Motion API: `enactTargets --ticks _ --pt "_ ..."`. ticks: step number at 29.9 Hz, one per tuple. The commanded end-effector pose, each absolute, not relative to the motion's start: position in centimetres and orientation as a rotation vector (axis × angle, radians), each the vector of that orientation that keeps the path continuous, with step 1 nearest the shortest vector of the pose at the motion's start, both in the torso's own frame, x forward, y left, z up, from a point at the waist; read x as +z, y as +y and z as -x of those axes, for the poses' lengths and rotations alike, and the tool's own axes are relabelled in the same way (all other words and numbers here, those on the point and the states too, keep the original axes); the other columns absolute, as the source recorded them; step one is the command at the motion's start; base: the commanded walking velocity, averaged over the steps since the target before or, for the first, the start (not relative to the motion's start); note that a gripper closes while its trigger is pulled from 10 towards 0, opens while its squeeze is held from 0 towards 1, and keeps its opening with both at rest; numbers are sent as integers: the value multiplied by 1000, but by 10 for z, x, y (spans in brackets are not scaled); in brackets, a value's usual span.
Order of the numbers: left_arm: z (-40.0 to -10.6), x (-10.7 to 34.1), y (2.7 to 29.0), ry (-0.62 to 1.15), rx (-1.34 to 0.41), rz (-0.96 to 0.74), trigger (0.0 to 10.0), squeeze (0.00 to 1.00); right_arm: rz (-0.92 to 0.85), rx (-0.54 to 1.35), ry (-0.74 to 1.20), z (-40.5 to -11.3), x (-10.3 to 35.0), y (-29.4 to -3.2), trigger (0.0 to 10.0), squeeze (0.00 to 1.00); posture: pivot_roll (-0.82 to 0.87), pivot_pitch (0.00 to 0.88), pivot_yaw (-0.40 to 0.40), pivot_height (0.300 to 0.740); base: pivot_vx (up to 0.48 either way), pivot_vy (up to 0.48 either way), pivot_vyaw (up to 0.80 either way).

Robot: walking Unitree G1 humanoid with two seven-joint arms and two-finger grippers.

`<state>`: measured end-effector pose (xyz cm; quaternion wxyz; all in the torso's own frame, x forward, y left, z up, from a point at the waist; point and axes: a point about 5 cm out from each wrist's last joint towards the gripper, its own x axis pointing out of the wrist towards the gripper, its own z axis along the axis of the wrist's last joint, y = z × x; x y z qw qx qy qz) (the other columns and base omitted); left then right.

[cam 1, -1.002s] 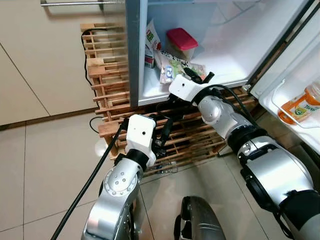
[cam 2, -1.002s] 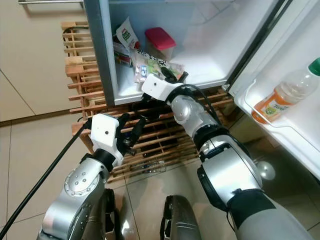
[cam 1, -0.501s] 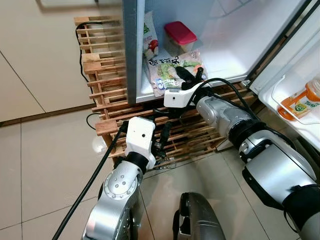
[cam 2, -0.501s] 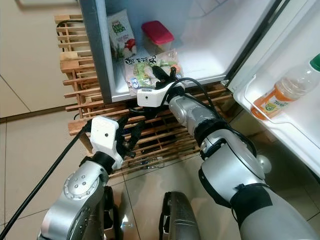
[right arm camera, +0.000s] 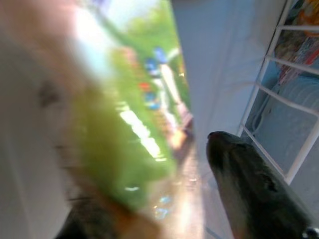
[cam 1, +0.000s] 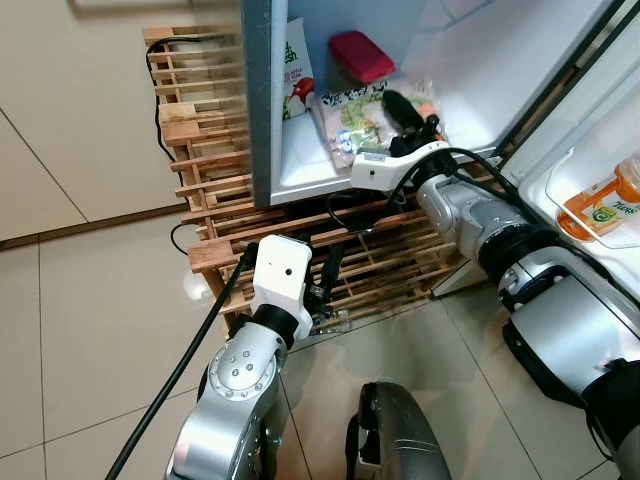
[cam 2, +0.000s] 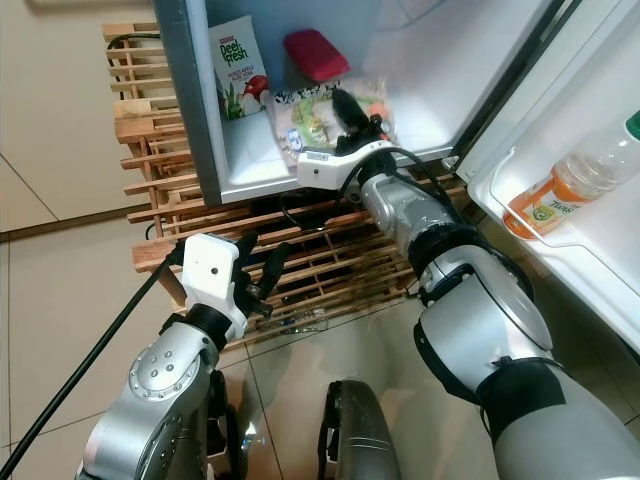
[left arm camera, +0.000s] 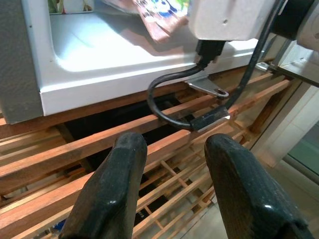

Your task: Restocking fridge

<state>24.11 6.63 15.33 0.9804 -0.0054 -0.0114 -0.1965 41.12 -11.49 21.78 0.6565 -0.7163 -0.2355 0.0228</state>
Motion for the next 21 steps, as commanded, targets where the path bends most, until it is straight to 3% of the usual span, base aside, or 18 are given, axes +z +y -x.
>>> enactTargets --ticks 1,7,8,11,15,16,17,19,21 --pt "-240 155 59 -29 -410 20 10000 0 1682 -21 -500 -414 223 -134 10000 1000 79 232 -130 652 0 0 0" --pt "-240 153 59 -22 -407 20 10000 0 1747 -82 -443 -414 220 -152 10000 1000 75 236 -133 652 0 0 0" --pt "-240 154 59 -22 -408 20 10000 0 1752 -85 -444 -414 219 -152 10000 0 71 241 -131 652 0 0 0" --pt "-241 154 58 -20 -408 20 10000 0 1729 -96 -463 -413 219 -152 10000 0 71 241 -131 652 0 0 0" --pt "-242 153 59 -19 -407 18 10000 0 1564 -124 -436 -413 220 -152 10000 0 70 247 -131 652 0 0 0" --pt "-242 153 59 -17 -405 16 10000 0 1375 -138 -376 -413 221 -153 10000 0 70 247 -131 652 0 0 0" --pt "-242 153 59 -17 -405 16 10000 0 1375 -138 -376 -413 221 -153 10000 0 70 247 -131 652 0 0 0" --pt "-242 152 60 -15 -401 13 10000 0 1137 -161 -296 -415 223 -157 10000 0 69 251 -133 652 0 0 0" --pt "-242 153 60 -16 -398 11 10000 0 1032 -182 -267 -416 226 -160 10000 0 70 255 -134 652 0 0 0"
